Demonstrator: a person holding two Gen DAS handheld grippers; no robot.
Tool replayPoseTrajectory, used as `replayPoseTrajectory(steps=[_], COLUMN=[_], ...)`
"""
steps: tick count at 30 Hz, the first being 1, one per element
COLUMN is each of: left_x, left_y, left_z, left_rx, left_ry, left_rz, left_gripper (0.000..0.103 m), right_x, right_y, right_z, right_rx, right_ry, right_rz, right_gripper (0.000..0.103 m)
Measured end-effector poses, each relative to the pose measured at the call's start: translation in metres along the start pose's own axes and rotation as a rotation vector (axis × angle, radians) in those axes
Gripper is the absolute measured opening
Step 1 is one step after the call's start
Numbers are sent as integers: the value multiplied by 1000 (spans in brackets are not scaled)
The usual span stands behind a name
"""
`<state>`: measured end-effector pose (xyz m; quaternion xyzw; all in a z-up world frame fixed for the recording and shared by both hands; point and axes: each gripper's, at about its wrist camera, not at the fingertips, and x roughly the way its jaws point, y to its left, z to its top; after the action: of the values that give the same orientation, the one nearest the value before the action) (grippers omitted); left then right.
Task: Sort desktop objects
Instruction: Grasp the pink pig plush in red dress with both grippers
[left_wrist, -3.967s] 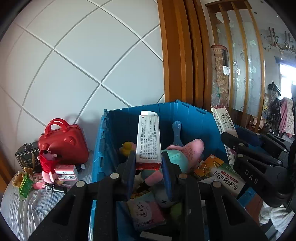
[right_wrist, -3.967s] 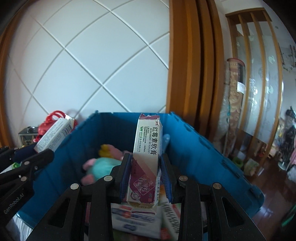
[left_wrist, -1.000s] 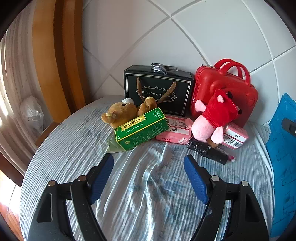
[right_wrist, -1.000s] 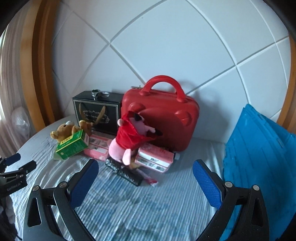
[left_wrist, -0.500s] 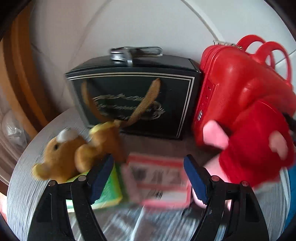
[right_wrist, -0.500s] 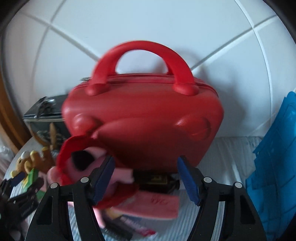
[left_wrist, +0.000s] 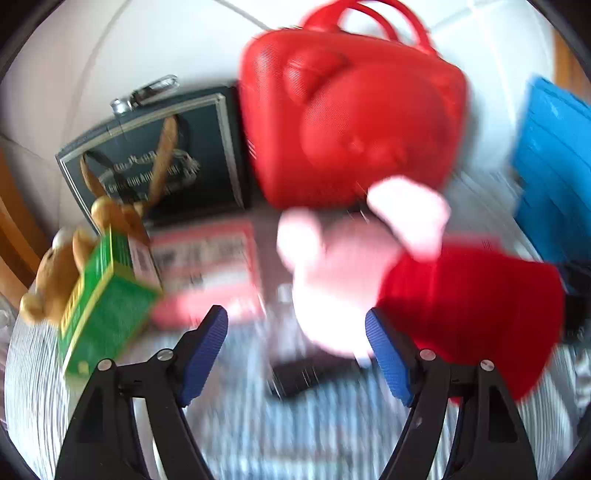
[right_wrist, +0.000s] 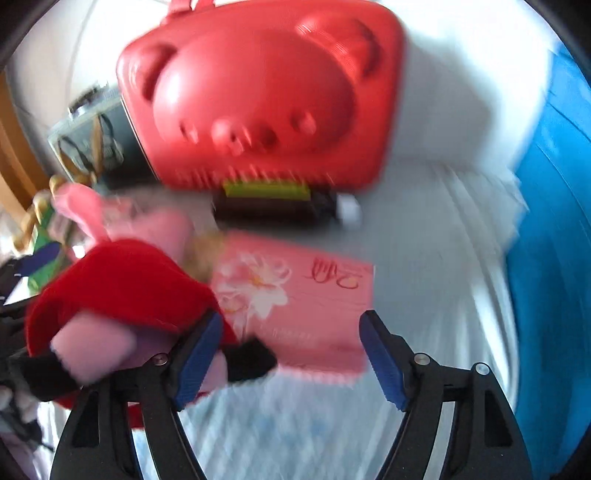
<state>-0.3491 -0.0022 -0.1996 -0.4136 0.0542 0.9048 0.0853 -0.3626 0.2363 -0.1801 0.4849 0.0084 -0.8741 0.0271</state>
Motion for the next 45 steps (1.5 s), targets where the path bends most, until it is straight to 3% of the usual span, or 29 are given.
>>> replayPoseTrajectory(steps=[3, 5, 9, 12, 14, 15, 16, 17, 22, 25, 29, 32, 34, 36, 40, 45], left_x=[-24, -35, -40, -40, -41, -42, -41, -42, -65, -91, -115, -115, -105, -83, -55, -62], left_y=[-8, -4, 0, 7, 12, 14, 16, 18, 23, 16, -3, -17, -17, -12, 3, 14], left_z=[-26, -38, -52, -49, -49, -50, -50, -51, -47, -32, -4, 5, 3, -5, -40, -68], left_rx=[28, 18, 4, -26, -50, -58, -59, -57, -78, -85, -93, -40, -18, -13, -2, -16], left_ry=[11, 15, 50, 50, 52, 54, 55, 55, 22, -48, -129, -133, -95, 4, 156, 162], left_rz=[1, 10, 28, 36, 41, 50, 56, 64, 46, -7, -122, -95, -56, -3, 61, 42], left_gripper=[76, 76, 76, 76, 76, 76, 76, 76, 76, 76, 77, 77, 77, 77, 77, 77], right_x=[-29, -53, -87, -81, -59, -43, -31, -23, -34, -36, -39, -44, -48, -55, -58, -63], right_y=[-14, -16, 0, 30, 53, 64, 69, 72, 72, 66, 71, 86, 92, 97, 95, 72], right_z=[-24, -39, -43, -28, -25, -25, -28, -34, -78, -93, -97, -95, -94, -92, -86, -82], right_rx=[88, 135, 195, 145, 78, 40, -1, -46, -295, -344, -371, -451, -473, -483, -380, -154], right_ry=[-11, -48, -122, -118, -70, -25, 10, 45, 58, 72, 28, -15, -30, -48, -33, 3], right_rz=[-11, 0, 138, 221, 204, 195, 182, 182, 144, 140, 146, 125, 154, 200, 245, 256], right_gripper=[78, 89, 94, 97, 97, 94, 69, 58, 55, 55, 55, 55, 54, 54, 55, 75])
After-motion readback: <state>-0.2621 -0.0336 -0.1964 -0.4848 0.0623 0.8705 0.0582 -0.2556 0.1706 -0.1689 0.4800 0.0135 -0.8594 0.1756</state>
